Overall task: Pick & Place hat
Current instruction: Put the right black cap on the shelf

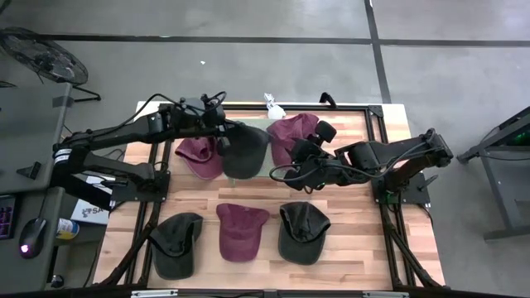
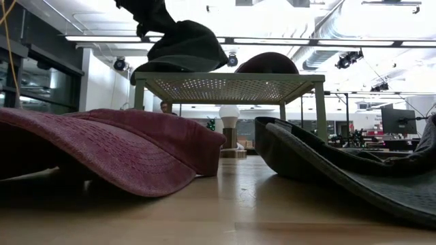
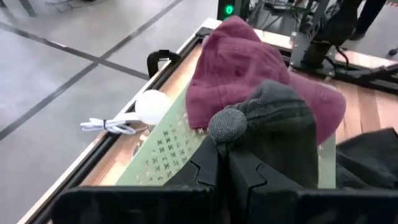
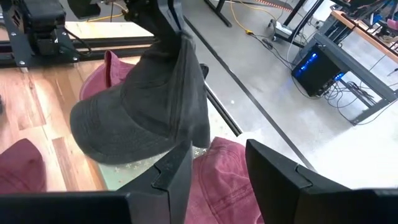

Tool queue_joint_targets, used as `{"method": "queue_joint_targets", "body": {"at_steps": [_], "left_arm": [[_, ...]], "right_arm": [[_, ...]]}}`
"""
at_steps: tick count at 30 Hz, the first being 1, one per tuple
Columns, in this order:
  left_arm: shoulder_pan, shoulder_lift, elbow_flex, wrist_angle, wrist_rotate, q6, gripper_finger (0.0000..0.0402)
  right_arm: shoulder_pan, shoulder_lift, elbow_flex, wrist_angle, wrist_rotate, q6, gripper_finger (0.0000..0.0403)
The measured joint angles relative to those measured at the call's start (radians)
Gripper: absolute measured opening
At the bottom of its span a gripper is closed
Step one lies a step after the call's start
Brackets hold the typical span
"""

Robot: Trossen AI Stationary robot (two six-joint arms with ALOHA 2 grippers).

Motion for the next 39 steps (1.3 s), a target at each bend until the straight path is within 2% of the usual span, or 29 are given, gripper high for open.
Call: {"method": "queue_joint_targets", "body": {"at_steps": [9, 14, 22, 30, 39], "left_arm": [[0.000, 0.003, 0.000, 0.113, -0.004, -0.038, 0.0002], [0.000, 0.011, 0.001, 0.122, -0.044, -0.052, 0.0002], [0.000, 0.035, 0.001, 0.117, -0.040, -0.054, 0.0002], [0.000, 0.061, 0.000, 0.119, -0.057, -0.056, 0.0002], [0.000, 0.107, 0.000, 0.204, -0.105, -0.160, 0.0002]], "right_arm": [[0.000, 0.000, 0.000, 0.000, -0.001, 0.003, 0.0142], [0.000, 0.000, 0.000, -0.003, -0.022, 0.003, 0.0142], [0.000, 0.038, 0.000, -0.037, -0.051, 0.000, 0.0142], [-0.002, 0.083, 0.000, -0.058, 0.027, 0.007, 0.0142], [-0.003, 0.090, 0.000, -0.058, 0.032, 0.033, 0.0142]]}}
